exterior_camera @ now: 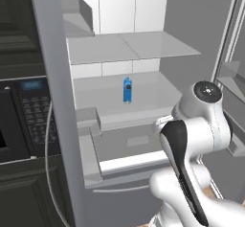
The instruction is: Take a sugar cube from the saucer and place it inside the coffee. Then, grab milk from the fridge and place it next to the coffee on the counter to sweeten the coffee.
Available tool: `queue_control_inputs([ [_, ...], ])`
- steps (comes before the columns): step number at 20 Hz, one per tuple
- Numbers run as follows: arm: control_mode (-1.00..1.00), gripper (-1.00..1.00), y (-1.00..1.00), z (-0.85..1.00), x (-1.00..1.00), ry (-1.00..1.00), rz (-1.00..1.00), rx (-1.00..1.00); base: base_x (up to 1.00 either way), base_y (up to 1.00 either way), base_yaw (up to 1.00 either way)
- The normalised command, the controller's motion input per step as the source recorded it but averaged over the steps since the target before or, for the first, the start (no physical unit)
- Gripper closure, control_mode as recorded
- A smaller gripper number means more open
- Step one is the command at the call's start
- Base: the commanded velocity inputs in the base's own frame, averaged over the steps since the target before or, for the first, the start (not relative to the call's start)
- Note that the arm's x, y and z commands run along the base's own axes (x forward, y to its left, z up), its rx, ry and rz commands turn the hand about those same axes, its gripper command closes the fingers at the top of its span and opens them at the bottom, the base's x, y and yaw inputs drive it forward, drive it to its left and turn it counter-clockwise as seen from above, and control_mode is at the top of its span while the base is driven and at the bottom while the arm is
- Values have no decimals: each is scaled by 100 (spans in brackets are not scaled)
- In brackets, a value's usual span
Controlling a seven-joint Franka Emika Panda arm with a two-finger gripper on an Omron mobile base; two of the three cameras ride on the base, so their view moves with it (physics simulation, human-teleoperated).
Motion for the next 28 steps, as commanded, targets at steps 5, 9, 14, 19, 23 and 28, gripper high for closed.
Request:
queue_control_inputs([
  [5,-100,-100,-1,0,2,0,1,0,8,-6,8],
  [9,-100,-100,-10,-11,57,-9,2,0,0,0,0],
  [14,-100,-100,-5,-1,69,-43,2,9,0,0,0],
  [19,-100,-100,0,0,53,-41,0,8,0,0,0],
  [23,-100,-100,14,0,27,-14,-6,1,0,0,0],
  [28,-100,-100,2,-2,23,0,-2,0,0,0,0],
])
